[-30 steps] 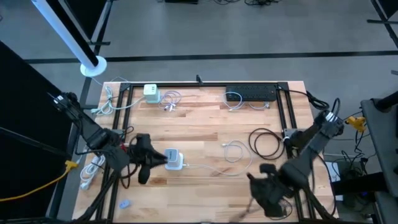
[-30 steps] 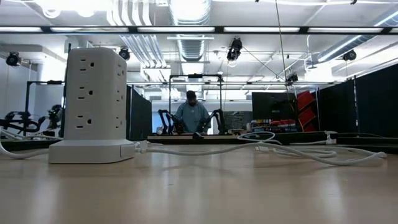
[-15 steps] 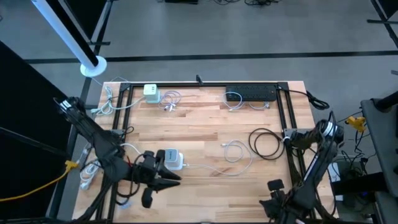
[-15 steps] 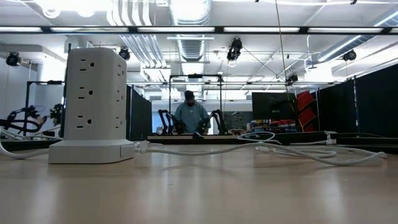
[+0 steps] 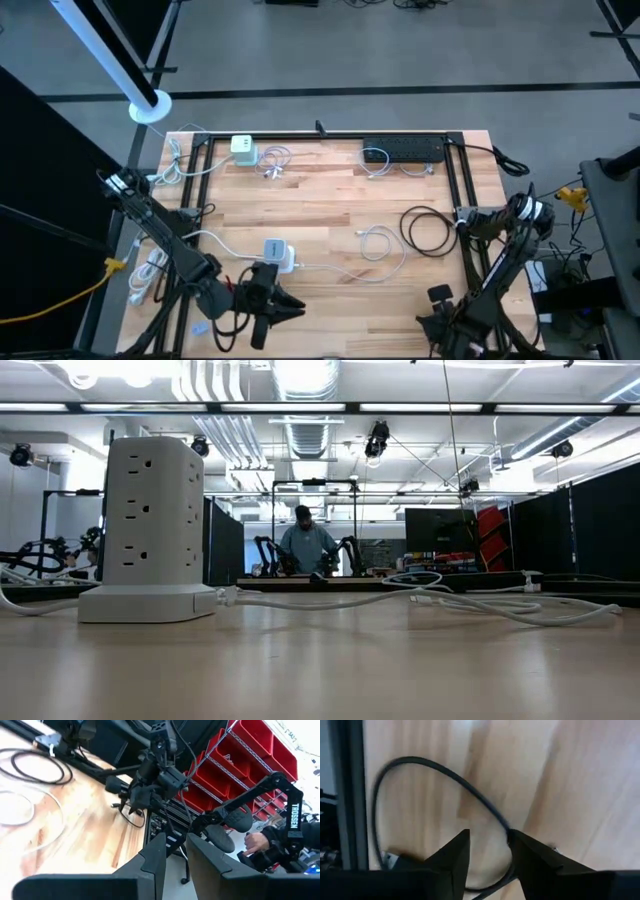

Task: Insert USB
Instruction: Insert the bottom black charger cable into the bottom white outlet extension

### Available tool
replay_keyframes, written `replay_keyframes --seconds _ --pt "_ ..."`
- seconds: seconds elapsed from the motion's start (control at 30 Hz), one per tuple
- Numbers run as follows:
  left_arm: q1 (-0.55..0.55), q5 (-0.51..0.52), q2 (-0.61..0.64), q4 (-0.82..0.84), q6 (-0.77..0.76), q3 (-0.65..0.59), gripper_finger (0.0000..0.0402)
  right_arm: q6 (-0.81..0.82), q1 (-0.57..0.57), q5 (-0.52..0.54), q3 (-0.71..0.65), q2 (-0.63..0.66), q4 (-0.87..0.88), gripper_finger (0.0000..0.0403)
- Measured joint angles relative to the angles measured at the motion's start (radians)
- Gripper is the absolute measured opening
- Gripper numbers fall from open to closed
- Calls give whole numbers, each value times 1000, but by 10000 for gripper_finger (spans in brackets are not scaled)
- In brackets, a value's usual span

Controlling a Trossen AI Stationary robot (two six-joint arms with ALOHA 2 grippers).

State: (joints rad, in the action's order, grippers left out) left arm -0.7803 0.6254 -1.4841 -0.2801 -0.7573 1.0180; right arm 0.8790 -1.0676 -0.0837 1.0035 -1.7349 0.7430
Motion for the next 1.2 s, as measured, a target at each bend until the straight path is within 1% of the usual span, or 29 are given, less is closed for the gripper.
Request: replay_keyframes --seconds 0.1,0.2,0.23,0.3,0.43,0.53,0.6,0.7,0.77,0.93,1.0,1.1,1.2 --pt "3 2 20 5 84 0 64 3 19 -7 -15 2 1 89" --pt "13 25 59 0 180 0 64 -11 62 -52 -16 1 8 29" --pt "18 36 73 0 214 0 64 -16 79 -74 -14 1 10 15" --pt "31 44 103 6 304 0 64 -25 115 -91 -6 4 14 9" --pt "53 47 179 8 557 0 64 -59 206 -34 36 41 14 1" --pt "67 47 232 18 726 0 64 -77 279 37 83 78 54 2" --pt "78 47 264 38 800 0 64 -96 335 75 121 106 86 1" --pt "108 50 308 98 847 0 64 -122 422 114 184 153 112 0" --pt "132 50 332 162 842 0 64 -145 454 99 214 179 132 0" --pt "186 49 373 288 832 0 64 -178 424 35 209 202 184 2" --pt "201 47 378 309 818 0 64 -125 398 5 186 193 186 11" --pt "203 46 384 339 806 0 64 -35 359 -77 135 169 159 43" --pt "203 44 386 371 792 0 64 32 318 -116 75 149 72 90"
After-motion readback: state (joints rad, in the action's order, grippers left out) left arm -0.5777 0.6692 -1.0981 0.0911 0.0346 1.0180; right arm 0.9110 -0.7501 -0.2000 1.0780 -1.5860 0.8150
